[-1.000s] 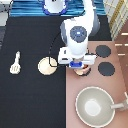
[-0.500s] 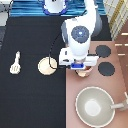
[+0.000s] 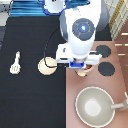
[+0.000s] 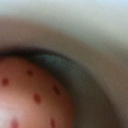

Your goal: Take the lid off the pot, put the pot on the plate, and use the tool to push the pot to the front of the table.

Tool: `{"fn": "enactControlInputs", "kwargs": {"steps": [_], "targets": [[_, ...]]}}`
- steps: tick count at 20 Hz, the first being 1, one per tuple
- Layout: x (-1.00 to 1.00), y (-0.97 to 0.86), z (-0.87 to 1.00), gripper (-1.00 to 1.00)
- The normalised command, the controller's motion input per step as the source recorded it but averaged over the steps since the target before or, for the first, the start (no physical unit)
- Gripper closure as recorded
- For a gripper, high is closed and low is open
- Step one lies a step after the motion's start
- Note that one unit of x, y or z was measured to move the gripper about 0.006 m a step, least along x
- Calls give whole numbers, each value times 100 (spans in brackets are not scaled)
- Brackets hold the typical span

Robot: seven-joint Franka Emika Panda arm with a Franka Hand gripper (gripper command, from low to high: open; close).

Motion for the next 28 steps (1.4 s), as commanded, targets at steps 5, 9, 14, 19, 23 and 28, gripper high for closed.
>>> {"fn": "enactControlInputs", "kwargs": {"steps": [5,9,14,19,23,28], "targets": [[-43,-71,33,100],[-40,-76,30,100],[-38,-79,18,100],[-40,-77,13,100],[-55,-71,1,100],[-79,-63,-34,100]]}}
